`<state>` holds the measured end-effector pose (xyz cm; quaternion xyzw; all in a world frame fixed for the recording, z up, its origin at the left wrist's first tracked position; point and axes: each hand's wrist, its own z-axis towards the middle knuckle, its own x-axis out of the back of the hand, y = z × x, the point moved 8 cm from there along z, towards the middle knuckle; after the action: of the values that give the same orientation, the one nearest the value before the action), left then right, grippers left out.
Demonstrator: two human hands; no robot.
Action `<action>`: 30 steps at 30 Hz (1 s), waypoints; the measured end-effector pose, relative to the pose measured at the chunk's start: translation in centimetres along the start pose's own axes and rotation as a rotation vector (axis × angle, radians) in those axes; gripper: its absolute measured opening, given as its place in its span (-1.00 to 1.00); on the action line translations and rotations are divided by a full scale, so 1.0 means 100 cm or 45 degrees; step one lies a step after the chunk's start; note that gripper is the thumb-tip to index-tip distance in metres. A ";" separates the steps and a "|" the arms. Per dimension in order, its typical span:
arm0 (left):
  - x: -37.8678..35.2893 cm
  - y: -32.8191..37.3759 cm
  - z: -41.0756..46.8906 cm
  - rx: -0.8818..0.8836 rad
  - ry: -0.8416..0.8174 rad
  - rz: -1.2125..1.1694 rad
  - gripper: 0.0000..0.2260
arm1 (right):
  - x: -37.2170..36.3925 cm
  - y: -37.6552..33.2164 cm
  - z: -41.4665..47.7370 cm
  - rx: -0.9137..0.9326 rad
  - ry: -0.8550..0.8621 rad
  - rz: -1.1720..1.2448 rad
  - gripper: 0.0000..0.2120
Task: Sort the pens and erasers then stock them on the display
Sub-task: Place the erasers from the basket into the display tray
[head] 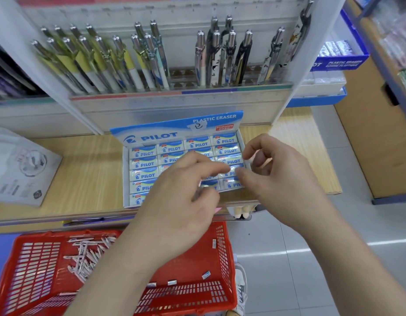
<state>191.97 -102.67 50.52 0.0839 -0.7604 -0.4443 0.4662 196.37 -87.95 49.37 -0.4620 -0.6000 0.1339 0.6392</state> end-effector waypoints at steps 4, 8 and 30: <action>0.021 -0.005 -0.014 0.031 0.037 -0.812 -0.46 | 0.004 -0.032 -0.014 0.097 0.088 0.186 -0.93; 0.034 -0.011 -0.023 0.056 0.198 -0.894 -0.53 | -0.041 -0.050 -0.029 -0.196 -0.421 0.846 -0.85; 0.083 -0.063 -0.047 0.089 0.460 -0.855 -0.84 | -0.092 -0.075 -0.021 -0.218 -0.320 0.991 -0.87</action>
<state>189.29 -113.70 51.82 0.4213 -0.6109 -0.5241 0.4179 193.10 -99.58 49.42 -0.6858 -0.4631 0.3704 0.4219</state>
